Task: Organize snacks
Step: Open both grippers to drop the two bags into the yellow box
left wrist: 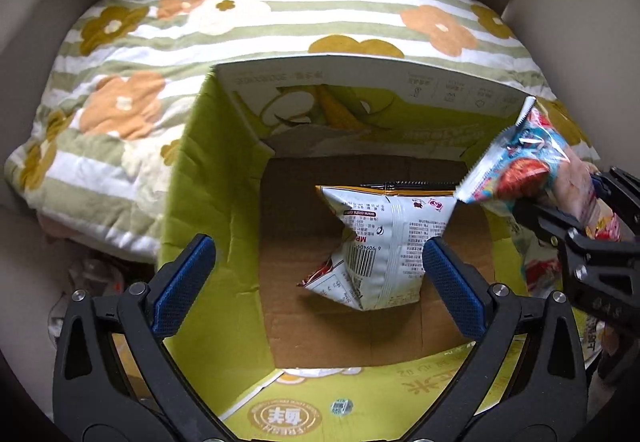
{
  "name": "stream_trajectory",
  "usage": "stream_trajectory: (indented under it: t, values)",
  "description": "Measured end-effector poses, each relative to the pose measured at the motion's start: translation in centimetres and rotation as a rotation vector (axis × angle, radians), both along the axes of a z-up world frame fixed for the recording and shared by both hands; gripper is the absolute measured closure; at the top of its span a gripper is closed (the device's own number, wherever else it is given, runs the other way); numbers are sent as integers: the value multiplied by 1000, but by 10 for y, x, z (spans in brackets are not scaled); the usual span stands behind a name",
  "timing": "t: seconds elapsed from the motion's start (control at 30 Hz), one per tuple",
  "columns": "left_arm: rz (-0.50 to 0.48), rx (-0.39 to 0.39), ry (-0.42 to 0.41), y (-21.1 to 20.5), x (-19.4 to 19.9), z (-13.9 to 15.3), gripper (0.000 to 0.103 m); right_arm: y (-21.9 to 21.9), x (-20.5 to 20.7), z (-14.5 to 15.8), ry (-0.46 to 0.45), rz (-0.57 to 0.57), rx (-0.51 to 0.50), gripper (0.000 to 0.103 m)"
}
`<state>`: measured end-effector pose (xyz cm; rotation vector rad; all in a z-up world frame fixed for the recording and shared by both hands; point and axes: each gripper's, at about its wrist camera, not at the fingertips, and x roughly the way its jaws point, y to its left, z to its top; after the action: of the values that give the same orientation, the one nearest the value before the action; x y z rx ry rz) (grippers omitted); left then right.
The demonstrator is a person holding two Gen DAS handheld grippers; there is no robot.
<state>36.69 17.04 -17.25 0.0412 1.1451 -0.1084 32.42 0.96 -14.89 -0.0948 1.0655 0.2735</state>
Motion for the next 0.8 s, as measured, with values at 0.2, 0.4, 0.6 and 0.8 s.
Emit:
stream_trajectory:
  t: [0.2,0.4,0.6,0.8]
  values:
    - [24,63,-50,3,-16,12,1,4,9,5,-21,-6,50,15]
    - [52,60,-84,10,-41,22,1,0,-4,16,-106,-46,120,0]
    - [52,41,-110,10,-61,34,1,-1,-21,24,-98,-60,100,0]
    - [40,2,-165,5,-81,55,1,-5,-47,46,-132,-72,92,0]
